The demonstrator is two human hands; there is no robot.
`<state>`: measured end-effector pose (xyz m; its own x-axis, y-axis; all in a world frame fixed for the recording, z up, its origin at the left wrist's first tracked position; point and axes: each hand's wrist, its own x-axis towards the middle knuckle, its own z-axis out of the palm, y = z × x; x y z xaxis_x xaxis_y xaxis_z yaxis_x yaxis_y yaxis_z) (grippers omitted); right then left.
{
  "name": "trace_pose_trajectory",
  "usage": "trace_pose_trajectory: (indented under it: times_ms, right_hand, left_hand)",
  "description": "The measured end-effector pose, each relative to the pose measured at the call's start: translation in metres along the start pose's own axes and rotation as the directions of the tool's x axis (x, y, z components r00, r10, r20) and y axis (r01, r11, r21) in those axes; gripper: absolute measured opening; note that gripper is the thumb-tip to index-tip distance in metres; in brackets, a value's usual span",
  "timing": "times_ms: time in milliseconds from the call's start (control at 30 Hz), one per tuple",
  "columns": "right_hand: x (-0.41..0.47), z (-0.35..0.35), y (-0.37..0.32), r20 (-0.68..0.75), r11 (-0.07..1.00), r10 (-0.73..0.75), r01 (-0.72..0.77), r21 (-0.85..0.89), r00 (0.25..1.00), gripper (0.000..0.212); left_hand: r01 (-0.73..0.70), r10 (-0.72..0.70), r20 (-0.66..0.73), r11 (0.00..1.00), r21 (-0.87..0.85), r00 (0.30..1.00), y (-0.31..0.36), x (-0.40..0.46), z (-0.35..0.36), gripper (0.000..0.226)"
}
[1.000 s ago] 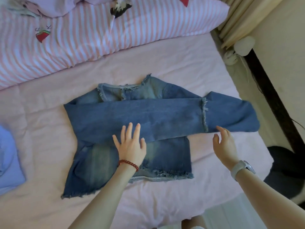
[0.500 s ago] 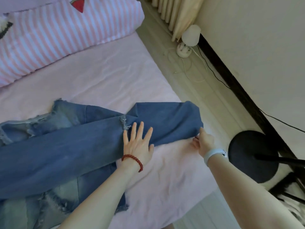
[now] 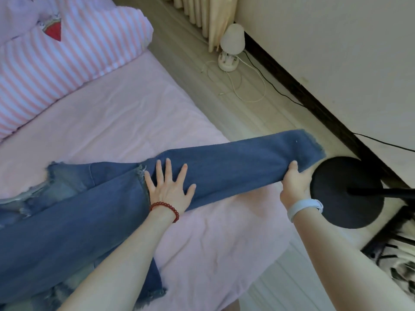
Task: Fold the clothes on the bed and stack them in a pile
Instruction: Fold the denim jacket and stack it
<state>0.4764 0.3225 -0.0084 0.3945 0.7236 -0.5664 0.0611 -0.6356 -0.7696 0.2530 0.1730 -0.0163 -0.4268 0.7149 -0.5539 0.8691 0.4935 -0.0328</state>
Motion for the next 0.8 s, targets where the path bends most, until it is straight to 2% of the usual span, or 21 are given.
trace_pose_trajectory:
  times_ms: [67, 133, 200, 267, 300, 367, 433, 467, 500, 567, 600, 633, 700, 733, 800]
  right_hand:
    - [-0.004, -0.024, 0.013, -0.055, 0.999, 0.036, -0.035, 0.026, 0.998, 0.042]
    - [-0.010, -0.037, 0.021, -0.094, 0.999, 0.037, -0.033, 0.039, 0.995, 0.043]
    - [-0.022, -0.037, 0.017, -0.116, 0.998, -0.066, 0.067, 0.006, 0.991, 0.040]
    - [-0.045, -0.026, 0.001, -0.110, 0.977, -0.211, 0.208, -0.037, 0.971, 0.037]
    - [-0.060, -0.018, -0.008, -0.080, 0.957, -0.285, 0.279, -0.076, 0.955, 0.034]
    - [-0.095, 0.002, -0.022, 0.075, 0.905, -0.396, 0.403, -0.136, 0.915, 0.021]
    - [-0.140, 0.025, -0.029, 0.294, 0.845, -0.457, 0.513, -0.151, 0.840, 0.010]
    - [-0.169, 0.037, -0.030, 0.405, 0.806, -0.480, 0.573, -0.145, 0.778, 0.009]
    - [-0.192, 0.047, -0.028, 0.500, 0.758, -0.501, 0.637, -0.140, 0.706, 0.010]
    - [-0.248, 0.065, -0.017, 0.676, 0.616, -0.532, 0.781, -0.104, 0.510, 0.020]
    - [-0.276, 0.072, -0.009, 0.751, 0.534, -0.530, 0.843, -0.066, 0.394, 0.027]
    - [-0.304, 0.080, 0.002, 0.816, 0.467, -0.505, 0.884, -0.018, 0.283, 0.032]
    - [-0.364, 0.097, 0.029, 0.916, 0.423, -0.389, 0.902, 0.081, 0.100, 0.036]
    - [-0.392, 0.106, 0.045, 0.950, 0.443, -0.312, 0.888, 0.120, 0.027, 0.037]
    - [-0.441, 0.124, 0.082, 0.986, 0.483, -0.133, 0.863, 0.149, -0.096, 0.042]
  left_hand:
    - [0.040, -0.041, 0.043, 0.999, 0.029, 0.998, -0.015, 0.008, -0.008, 0.063]
    - [0.037, -0.036, 0.039, 0.999, -0.019, 0.999, -0.033, 0.014, -0.021, 0.063]
    - [-0.040, 0.036, -0.037, 0.991, -0.130, 0.999, -0.043, 0.012, -0.035, 0.061]
    - [-0.132, 0.085, -0.160, 0.942, -0.309, 0.983, -0.045, -0.002, -0.049, 0.056]
    - [-0.162, 0.074, -0.226, 0.903, -0.398, 0.971, -0.045, -0.013, -0.054, 0.054]
    - [-0.183, -0.005, -0.310, 0.800, -0.572, 0.951, -0.048, -0.037, -0.061, 0.048]
    - [-0.156, -0.106, -0.274, 0.607, -0.779, 0.956, -0.054, -0.063, -0.067, 0.040]
    - [-0.115, -0.159, -0.205, 0.447, -0.887, 0.966, -0.063, -0.077, -0.071, 0.034]
    - [-0.052, -0.195, -0.100, 0.235, -0.971, 0.976, -0.068, -0.087, -0.077, 0.027]
    - [0.069, -0.178, 0.113, -0.235, -0.970, 0.978, -0.100, -0.110, -0.090, 0.030]
    - [0.091, -0.133, 0.160, -0.420, -0.903, 0.978, -0.124, -0.121, -0.094, 0.042]
    - [0.073, -0.114, 0.165, -0.560, -0.825, 0.980, -0.153, -0.135, -0.094, 0.053]
    - [-0.051, -0.178, 0.117, -0.727, -0.684, 0.977, -0.225, -0.168, -0.083, 0.064]
    - [-0.099, -0.210, 0.098, -0.759, -0.644, 0.973, -0.261, -0.187, -0.073, 0.072]
    - [-0.106, -0.259, 0.151, -0.763, -0.638, 0.954, -0.327, -0.219, -0.045, 0.095]
